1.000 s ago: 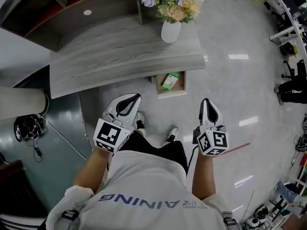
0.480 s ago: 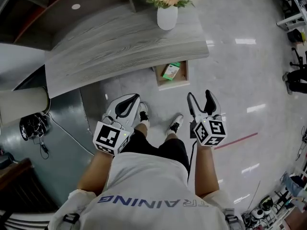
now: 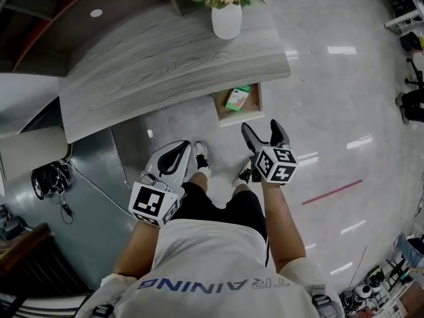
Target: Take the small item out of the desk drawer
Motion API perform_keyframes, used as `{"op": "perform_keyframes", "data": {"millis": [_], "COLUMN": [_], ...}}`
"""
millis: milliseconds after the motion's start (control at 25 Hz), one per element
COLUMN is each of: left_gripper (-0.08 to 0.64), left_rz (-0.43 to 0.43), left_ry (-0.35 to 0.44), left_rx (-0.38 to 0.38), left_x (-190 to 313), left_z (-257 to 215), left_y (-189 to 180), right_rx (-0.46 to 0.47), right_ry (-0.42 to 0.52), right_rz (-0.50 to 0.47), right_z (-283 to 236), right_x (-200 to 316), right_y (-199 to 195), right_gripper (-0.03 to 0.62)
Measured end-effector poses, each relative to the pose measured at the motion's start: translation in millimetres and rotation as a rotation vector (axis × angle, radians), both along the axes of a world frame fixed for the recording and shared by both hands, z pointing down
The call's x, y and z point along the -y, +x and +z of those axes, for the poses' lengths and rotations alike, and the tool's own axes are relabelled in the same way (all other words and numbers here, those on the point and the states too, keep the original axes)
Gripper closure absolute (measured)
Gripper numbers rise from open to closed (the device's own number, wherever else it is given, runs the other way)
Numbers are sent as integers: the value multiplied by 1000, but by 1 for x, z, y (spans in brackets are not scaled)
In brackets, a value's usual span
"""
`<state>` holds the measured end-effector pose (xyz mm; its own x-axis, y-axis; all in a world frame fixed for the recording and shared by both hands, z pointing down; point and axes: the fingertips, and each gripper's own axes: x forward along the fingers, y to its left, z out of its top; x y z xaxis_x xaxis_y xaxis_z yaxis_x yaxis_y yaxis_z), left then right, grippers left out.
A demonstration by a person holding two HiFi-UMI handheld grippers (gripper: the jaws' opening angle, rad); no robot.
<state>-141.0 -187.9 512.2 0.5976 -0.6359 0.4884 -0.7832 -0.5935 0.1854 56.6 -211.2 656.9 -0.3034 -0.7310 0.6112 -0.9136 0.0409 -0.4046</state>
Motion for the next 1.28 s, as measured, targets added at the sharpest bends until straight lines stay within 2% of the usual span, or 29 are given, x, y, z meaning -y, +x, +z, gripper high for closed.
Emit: {"op": "perform_keyframes", "data": {"millis": [200,360,520,680,840,960,1280], "left_gripper": [561,560,561,561,561,560,560], "left_rz": [-33,-50,-73,-74,-90,-98,-92], "left_ry": [-54,-98,-127,-128,-127,-127,-114], "left_rx": [10,8,20,12,4,4,-14], "left_x": [-5,-5,-3,4,12,16,25], "left_z": [24,42,55,57,57,56,44], "left_y": [-15,-29,-41,-46,-53,-58,-48], "right_rx": [6,23,32,3,2,-8,-3], "right_ry": [-105,-186,-250,-326,-373,-386,-309], "right_rz": [56,113,125,160,166,181,134], "right_z": [78,136,178,206,224,227,193], "right_x": [29,51,71,81,86,85,72], "right_y": [-11,-18,-31,-29,-33,-32,-37], "right_gripper": [143,175,177,178,195,278,284]}}
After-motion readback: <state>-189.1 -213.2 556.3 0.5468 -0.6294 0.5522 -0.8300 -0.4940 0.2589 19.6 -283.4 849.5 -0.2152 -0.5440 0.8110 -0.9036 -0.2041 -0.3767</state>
